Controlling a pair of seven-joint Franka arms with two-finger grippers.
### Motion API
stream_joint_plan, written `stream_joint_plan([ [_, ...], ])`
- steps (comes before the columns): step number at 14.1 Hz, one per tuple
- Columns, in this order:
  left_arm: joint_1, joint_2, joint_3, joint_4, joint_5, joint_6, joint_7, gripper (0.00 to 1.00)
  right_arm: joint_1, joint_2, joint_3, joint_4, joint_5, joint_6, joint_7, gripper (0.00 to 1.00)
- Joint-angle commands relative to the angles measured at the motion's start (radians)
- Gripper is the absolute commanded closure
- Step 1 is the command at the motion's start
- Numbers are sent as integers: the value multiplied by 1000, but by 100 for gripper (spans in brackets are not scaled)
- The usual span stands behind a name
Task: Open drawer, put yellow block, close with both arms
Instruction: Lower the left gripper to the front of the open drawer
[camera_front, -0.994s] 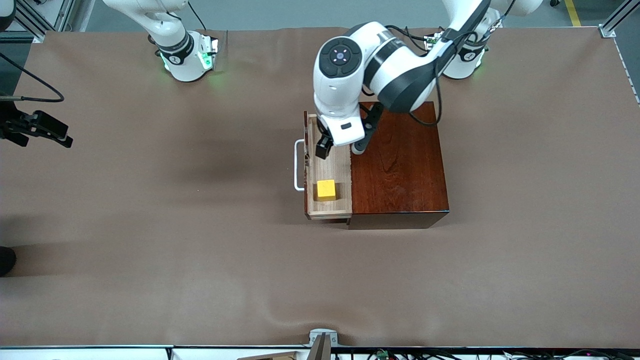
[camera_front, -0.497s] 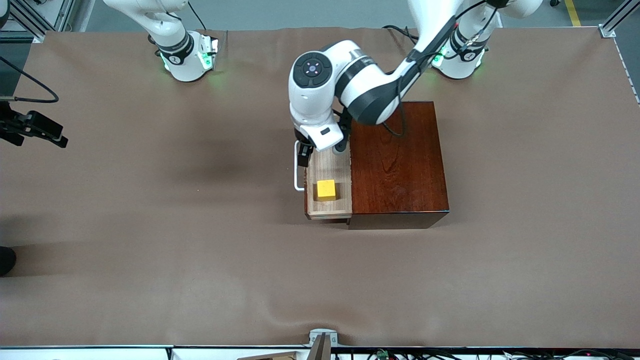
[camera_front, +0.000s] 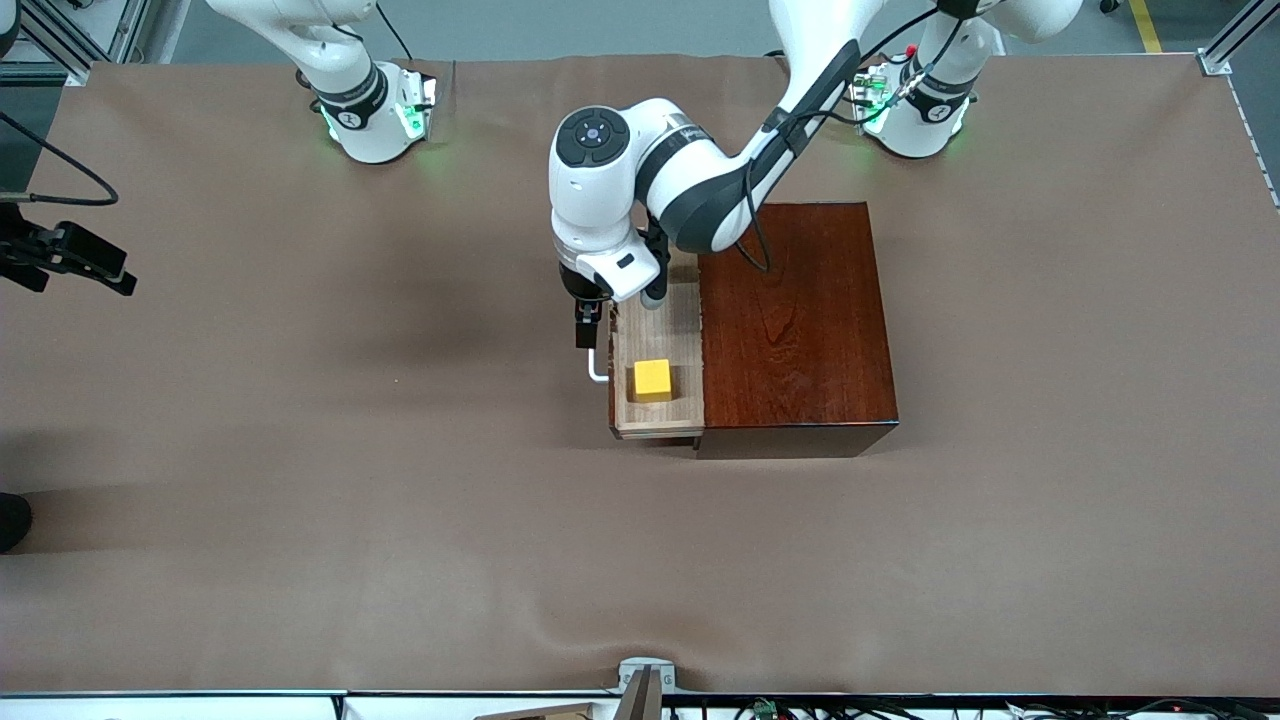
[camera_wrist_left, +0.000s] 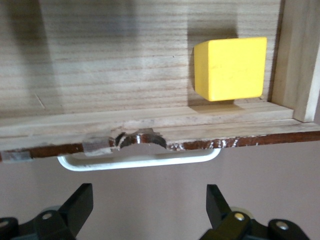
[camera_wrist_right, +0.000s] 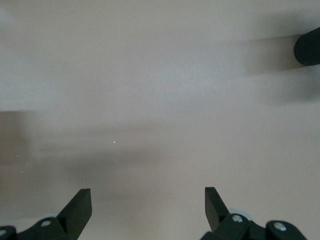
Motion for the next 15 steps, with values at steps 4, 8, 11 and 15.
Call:
stream_joint_plan([
  [4, -7, 42, 10, 30, 20, 23, -63, 0, -13, -18, 14, -8, 0, -3, 0, 0],
  [8, -5, 45, 7, 27, 13, 11, -57, 0, -13, -18, 14, 0, 0, -2, 0, 0],
  [11, -2, 53, 3, 27, 0, -9, -20, 0, -14, -18, 14, 0, 0, -3, 0, 0],
  [15, 1, 57, 3, 27, -62, -68, 74, 0, -14, -18, 14, 0, 0, -1, 0, 0],
])
